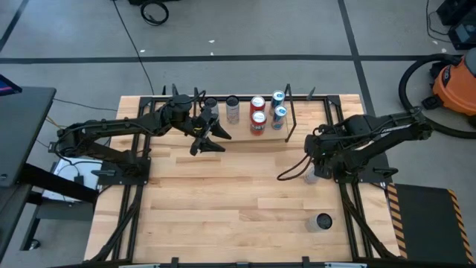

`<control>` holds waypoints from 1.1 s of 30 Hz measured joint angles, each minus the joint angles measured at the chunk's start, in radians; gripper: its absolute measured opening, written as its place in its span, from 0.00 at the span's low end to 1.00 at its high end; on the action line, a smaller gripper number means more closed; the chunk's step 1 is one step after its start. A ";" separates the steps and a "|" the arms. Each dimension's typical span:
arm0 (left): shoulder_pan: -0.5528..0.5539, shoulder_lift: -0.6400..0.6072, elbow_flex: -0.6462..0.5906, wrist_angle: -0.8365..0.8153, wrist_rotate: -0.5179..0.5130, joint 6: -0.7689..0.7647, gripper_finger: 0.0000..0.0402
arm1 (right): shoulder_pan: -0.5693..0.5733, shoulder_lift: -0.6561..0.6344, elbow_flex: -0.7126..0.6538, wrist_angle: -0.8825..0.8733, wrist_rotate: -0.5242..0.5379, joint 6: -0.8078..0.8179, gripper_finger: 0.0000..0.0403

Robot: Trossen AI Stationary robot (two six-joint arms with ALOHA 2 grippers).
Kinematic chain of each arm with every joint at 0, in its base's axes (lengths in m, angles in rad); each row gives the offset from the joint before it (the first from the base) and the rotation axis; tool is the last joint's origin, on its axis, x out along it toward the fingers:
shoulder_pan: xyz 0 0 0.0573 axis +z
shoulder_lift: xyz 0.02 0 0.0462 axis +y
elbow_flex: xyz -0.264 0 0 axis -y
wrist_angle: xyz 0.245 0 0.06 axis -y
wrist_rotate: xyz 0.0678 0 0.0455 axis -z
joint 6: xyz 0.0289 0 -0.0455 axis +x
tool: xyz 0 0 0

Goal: Place canned beverage on shelf
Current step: Put the top white and pink soda can aligned with the other white and pink soda can on the shelf

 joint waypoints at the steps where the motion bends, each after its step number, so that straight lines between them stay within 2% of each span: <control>1: 0.000 0.000 0.000 0.000 0.000 0.000 0.79 | 0.000 0.000 0.000 0.016 0.000 0.000 0.44; 7: 0.000 0.000 0.000 0.000 -0.011 -0.001 0.79 | 0.000 0.000 0.000 0.112 -0.001 -0.038 0.44; 12: 0.000 0.000 0.000 0.000 -0.013 -0.045 0.79 | 0.000 0.000 0.000 0.095 -0.049 -0.059 0.44; 17: 0.000 0.000 0.000 0.000 -0.014 -0.052 0.79 | 0.000 0.000 0.000 0.035 -0.081 -0.188 0.44; 22: 0.000 0.000 0.000 0.000 -0.015 -0.045 0.79 | 0.000 0.000 0.000 -0.008 -0.128 -0.194 0.46; 27: 0.000 0.000 0.000 0.000 -0.015 -0.044 0.79 | 0.000 0.000 0.000 -0.029 -0.196 -0.224 0.54; 33: 0.000 0.000 0.000 0.000 -0.015 -0.043 0.79 | 0.000 0.000 0.000 -0.029 -0.233 -0.305 0.74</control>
